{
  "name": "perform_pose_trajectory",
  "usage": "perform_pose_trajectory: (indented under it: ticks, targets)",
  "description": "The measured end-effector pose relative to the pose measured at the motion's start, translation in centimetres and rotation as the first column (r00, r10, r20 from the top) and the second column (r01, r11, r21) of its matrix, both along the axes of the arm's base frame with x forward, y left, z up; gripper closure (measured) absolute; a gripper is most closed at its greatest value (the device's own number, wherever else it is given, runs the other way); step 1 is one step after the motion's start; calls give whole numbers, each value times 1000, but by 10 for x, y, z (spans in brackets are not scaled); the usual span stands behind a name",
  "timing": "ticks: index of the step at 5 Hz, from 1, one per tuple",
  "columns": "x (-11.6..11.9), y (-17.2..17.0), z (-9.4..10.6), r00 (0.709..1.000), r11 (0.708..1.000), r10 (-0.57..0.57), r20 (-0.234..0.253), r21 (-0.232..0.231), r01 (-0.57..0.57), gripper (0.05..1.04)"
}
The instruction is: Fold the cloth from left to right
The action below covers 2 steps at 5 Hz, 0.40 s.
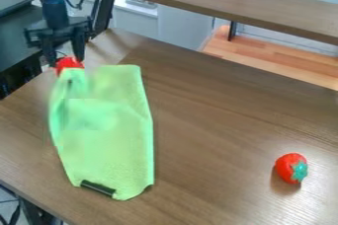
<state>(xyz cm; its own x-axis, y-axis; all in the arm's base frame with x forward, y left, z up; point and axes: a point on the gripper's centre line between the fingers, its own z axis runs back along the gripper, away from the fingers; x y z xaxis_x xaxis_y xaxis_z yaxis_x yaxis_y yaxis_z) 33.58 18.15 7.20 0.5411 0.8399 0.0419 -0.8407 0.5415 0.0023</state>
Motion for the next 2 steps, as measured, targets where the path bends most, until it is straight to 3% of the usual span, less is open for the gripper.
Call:
perform_pose_trajectory:
  ticks: [1,2]
  targets:
    - [-1,-21,17,995,1000,15,-103,-19,-17,94]
    - [-9,-54,52,994,996,-8,-111,-87,-2,83]
